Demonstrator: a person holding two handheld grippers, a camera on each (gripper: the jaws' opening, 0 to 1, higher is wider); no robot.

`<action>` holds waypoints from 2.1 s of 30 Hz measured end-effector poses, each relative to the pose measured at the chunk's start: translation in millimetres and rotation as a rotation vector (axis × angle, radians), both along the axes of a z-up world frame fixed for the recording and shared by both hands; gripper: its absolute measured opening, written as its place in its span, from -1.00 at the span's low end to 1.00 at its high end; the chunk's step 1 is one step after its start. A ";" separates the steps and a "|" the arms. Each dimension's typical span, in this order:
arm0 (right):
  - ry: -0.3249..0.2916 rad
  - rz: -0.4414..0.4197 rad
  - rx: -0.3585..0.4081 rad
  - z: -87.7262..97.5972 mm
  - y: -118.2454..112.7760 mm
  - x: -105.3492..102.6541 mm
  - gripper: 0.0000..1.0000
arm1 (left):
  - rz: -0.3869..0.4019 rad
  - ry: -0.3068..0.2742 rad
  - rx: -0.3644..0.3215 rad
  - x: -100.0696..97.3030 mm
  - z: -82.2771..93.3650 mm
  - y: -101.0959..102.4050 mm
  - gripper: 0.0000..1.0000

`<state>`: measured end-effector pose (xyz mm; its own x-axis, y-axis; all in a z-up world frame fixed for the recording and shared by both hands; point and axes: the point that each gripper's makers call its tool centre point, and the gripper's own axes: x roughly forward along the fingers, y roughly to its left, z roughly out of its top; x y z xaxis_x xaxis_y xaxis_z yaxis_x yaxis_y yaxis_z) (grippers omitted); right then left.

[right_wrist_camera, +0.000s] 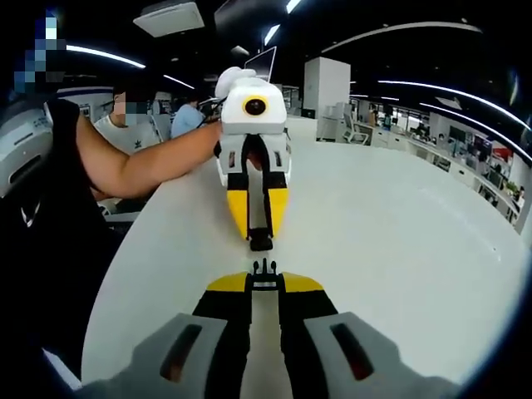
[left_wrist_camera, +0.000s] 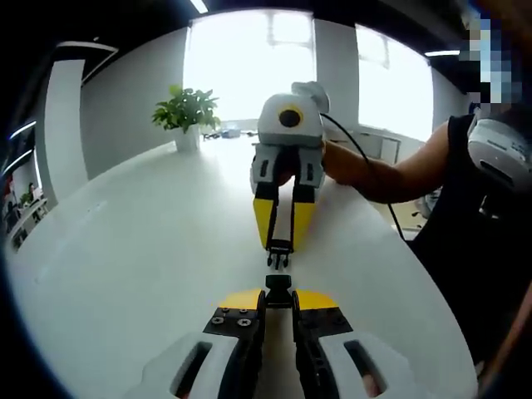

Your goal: Snap the two parts of the plastic buckle together until the buckle closes and remains connected.

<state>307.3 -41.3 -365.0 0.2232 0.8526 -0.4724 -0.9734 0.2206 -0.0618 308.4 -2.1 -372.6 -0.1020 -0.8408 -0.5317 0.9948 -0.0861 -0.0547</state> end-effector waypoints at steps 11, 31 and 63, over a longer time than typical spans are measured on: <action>0.002 0.006 -0.008 -2.3 0.9 0.0 -0.78 | -0.001 -0.002 0.010 -0.8 -3.1 -0.1 -0.78; -0.001 0.004 -0.004 -2.7 3.3 -0.4 -0.78 | -0.008 0.001 0.014 0.9 -2.9 -1.3 -0.78; 0.010 0.010 -0.008 -6.1 5.0 -2.0 -0.78 | -0.015 0.014 -0.002 -2.7 -4.1 -5.2 -0.78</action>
